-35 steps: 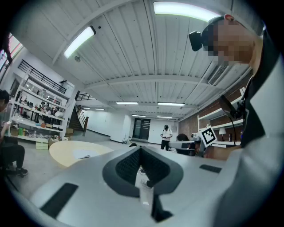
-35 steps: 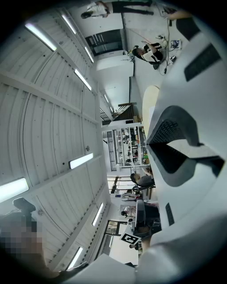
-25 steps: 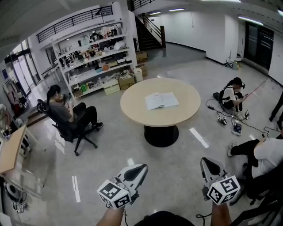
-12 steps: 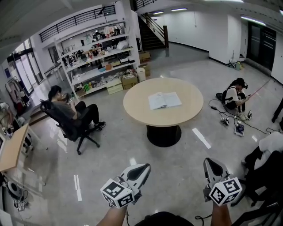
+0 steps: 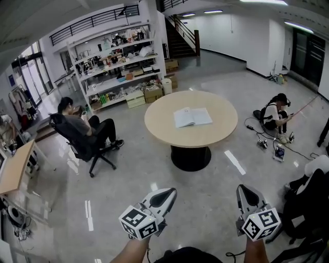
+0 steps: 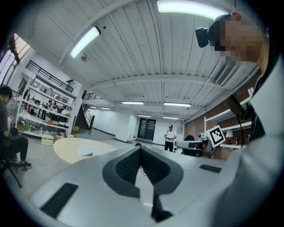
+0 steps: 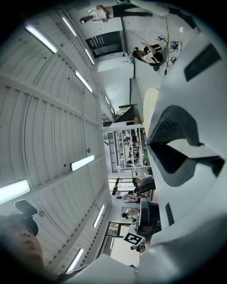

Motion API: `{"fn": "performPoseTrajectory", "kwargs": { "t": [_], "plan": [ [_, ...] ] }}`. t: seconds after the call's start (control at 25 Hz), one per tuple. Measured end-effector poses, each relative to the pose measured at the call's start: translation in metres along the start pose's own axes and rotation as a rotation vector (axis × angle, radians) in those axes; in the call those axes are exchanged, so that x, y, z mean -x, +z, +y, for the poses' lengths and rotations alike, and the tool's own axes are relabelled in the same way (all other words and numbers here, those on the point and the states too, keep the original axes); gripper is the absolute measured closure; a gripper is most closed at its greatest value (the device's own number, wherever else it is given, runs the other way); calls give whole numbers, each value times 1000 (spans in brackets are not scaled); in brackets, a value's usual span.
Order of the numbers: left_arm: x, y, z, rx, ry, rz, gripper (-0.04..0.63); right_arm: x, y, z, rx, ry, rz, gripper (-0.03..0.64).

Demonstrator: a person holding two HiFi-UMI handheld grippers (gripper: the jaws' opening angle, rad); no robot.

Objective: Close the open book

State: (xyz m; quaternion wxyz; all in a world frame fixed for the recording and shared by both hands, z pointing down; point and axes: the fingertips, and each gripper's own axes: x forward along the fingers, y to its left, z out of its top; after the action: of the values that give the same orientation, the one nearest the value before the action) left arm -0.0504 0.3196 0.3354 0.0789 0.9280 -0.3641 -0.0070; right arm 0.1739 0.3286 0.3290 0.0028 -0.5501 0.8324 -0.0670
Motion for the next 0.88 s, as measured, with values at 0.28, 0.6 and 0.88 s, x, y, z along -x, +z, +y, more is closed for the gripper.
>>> {"fn": "performPoseTrajectory", "kwargs": {
  "t": [0.28,0.6,0.88],
  "plan": [
    [-1,2,4,6,9,-6,606,-6,5,10,22,17,-4,624],
    [14,8,9,9,38,-18,606,-13,7,31,40,71,-2,624],
    [23,6,15,16,68,-9,606,-22,5,39,57,101,2,624]
  ]
}}
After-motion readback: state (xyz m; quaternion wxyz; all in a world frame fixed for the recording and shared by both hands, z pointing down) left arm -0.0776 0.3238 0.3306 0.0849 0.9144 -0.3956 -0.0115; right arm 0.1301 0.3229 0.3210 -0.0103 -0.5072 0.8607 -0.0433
